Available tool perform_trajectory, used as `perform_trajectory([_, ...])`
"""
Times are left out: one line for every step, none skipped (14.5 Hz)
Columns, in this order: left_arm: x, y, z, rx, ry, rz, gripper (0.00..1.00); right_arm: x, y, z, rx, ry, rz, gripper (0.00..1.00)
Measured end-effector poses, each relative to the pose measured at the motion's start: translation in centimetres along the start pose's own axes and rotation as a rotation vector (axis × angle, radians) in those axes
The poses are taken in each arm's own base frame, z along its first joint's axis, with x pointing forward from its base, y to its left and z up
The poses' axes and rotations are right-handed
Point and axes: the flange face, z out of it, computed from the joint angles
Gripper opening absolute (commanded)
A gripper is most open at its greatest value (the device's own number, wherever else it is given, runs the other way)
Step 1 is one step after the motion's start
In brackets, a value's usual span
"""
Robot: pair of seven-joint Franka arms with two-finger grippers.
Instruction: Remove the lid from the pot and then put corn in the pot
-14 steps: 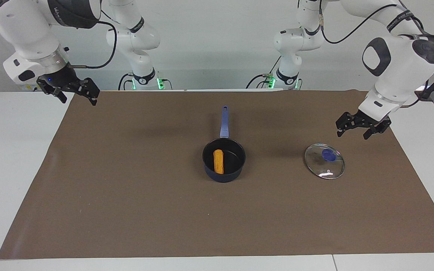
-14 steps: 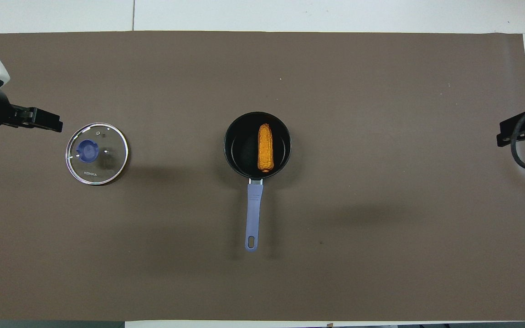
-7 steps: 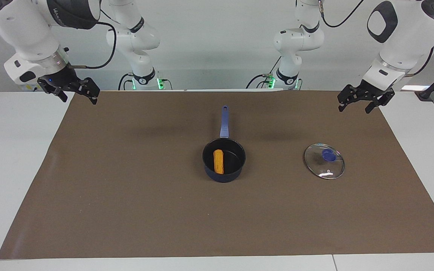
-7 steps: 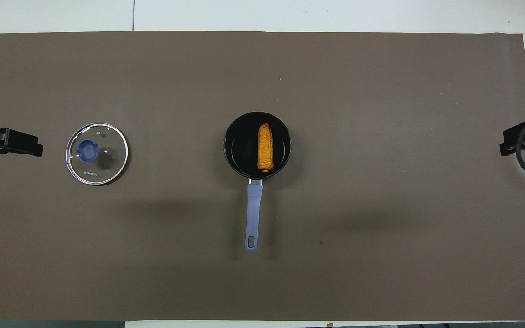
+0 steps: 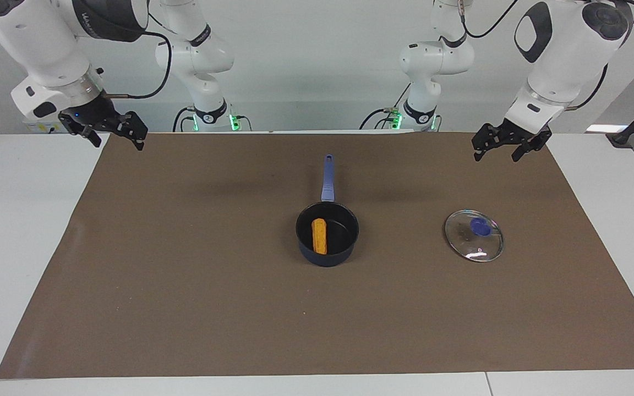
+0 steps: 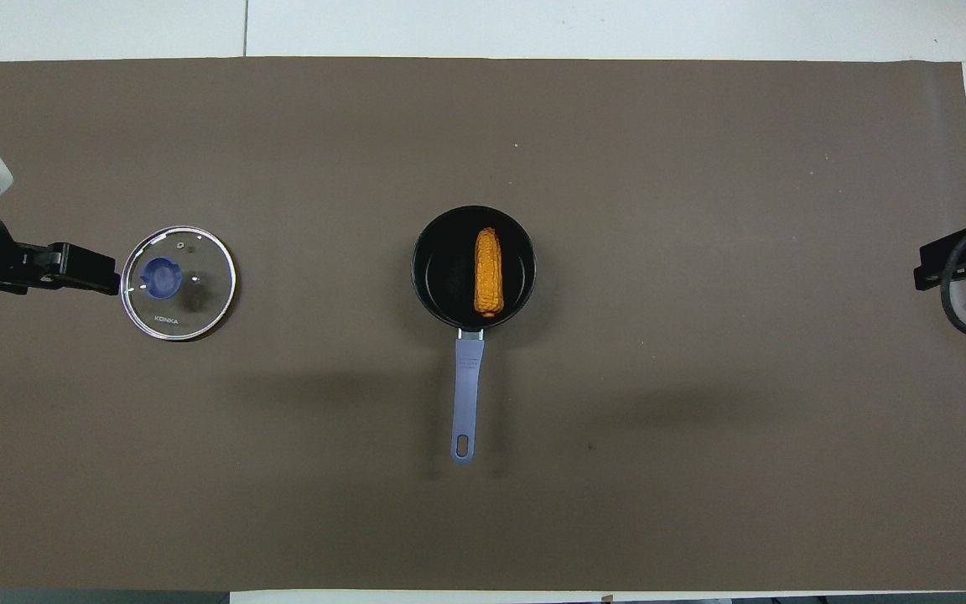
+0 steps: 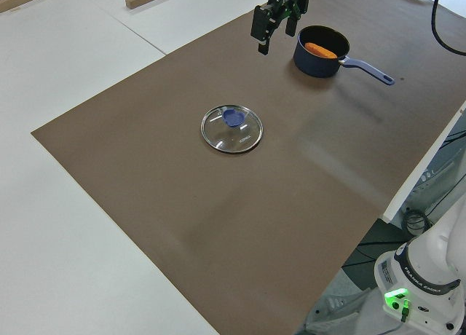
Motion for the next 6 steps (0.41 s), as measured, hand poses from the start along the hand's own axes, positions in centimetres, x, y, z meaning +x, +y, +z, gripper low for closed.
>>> perform_trajectory([0.00, -0.19, -0.46, 0.004, 0.006, -0.002, 1.00, 0.01, 0.00, -0.11, 0.000, 0.006, 0.000, 1.00])
perform_trajectory([0.02, -0.36, -0.49, 0.006, 0.007, -0.005, 1.00, 0.09, -0.01, -0.25, 0.001, 0.018, 0.000, 1.00])
perform_trajectory([0.07, -0.46, -0.38, 0.006, 0.005, -0.007, 1.00, 0.20, -0.03, -0.36, 0.001, 0.029, -0.001, 1.00])
perform_trajectory([0.14, -0.46, -0.25, 0.006, 0.002, -0.007, 1.00, 0.24, -0.06, -0.39, 0.001, 0.033, -0.001, 1.00])
perform_trajectory([0.20, -0.46, -0.14, 0.006, 0.000, -0.007, 1.00, 0.26, -0.06, -0.41, 0.001, 0.035, -0.001, 1.00])
perform_trajectory([0.24, -0.46, -0.07, 0.006, -0.001, -0.007, 1.00, 0.27, -0.06, -0.41, 0.001, 0.035, -0.001, 1.00])
